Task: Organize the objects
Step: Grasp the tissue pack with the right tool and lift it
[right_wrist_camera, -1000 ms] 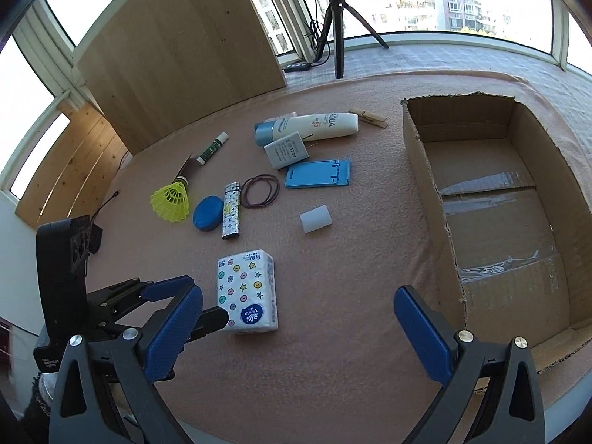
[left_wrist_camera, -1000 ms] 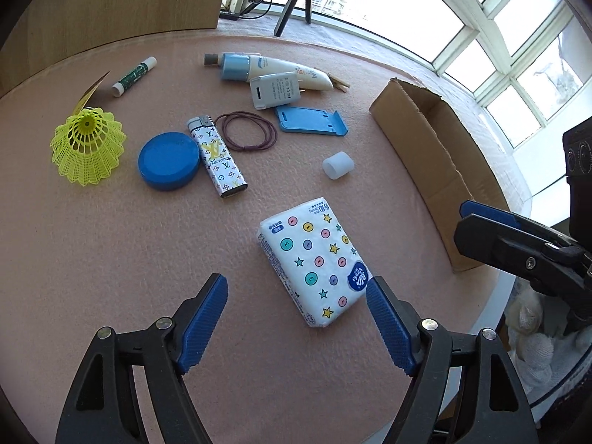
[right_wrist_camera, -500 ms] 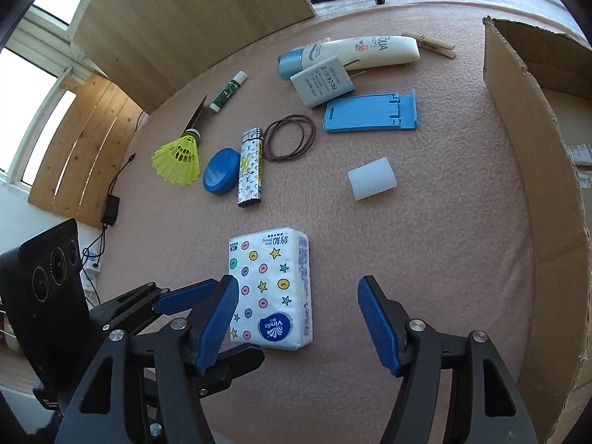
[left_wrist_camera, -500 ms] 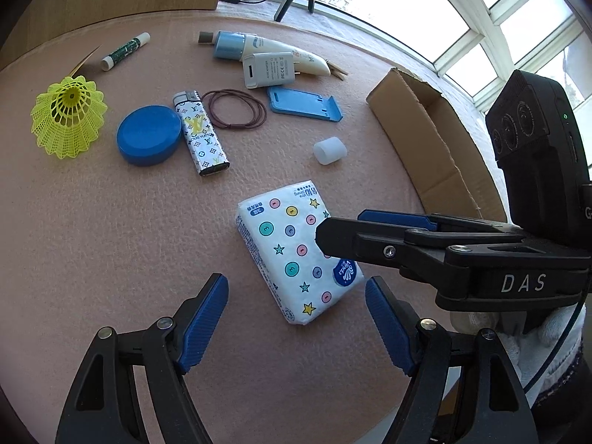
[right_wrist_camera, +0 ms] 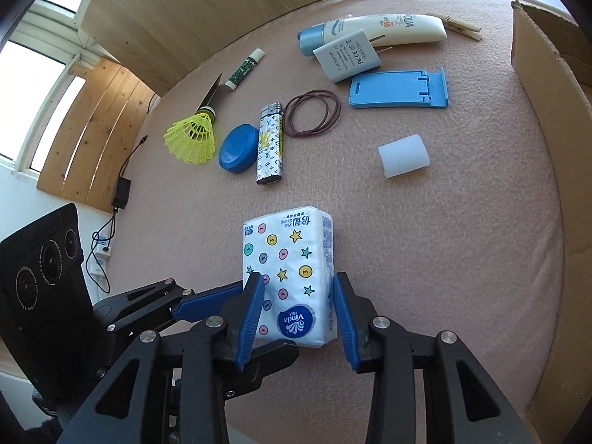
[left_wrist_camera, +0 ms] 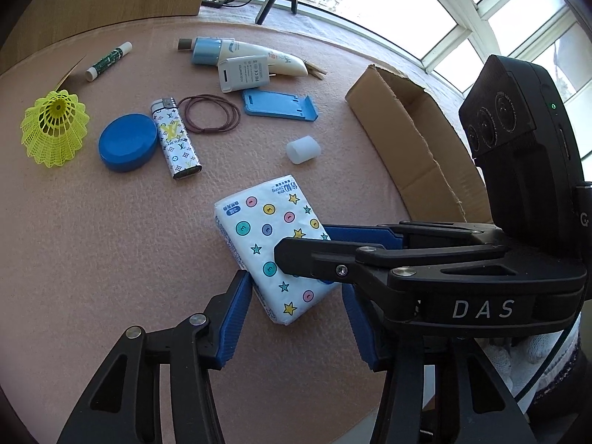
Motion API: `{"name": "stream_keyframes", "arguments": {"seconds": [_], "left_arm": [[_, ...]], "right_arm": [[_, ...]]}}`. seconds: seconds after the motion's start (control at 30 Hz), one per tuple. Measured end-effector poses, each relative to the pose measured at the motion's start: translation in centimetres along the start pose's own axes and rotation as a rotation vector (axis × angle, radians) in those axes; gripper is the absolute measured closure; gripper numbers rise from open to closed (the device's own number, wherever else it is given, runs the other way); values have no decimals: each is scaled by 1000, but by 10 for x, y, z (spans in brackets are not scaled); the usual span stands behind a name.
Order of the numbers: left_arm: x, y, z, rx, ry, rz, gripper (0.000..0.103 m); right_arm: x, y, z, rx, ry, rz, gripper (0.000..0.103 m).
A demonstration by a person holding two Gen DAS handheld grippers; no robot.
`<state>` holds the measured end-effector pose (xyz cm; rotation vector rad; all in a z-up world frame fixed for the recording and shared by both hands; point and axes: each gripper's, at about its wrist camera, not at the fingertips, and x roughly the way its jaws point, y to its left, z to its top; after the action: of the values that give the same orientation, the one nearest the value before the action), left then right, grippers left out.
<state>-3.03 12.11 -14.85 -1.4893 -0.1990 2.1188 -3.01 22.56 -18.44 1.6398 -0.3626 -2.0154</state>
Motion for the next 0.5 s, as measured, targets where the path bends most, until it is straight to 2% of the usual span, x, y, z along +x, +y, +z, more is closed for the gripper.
{"name": "stream_keyframes", "arguments": {"seconds": [0.2,0.5], "left_arm": [[-15,-36,9,62,-38,-16,49],[-23,-118,31,205,-86,-74,49]], "right_arm": [[-35,1,-7,-4,-72,-14,68],[-115,-23,-25,40,-223,-44,68]]}}
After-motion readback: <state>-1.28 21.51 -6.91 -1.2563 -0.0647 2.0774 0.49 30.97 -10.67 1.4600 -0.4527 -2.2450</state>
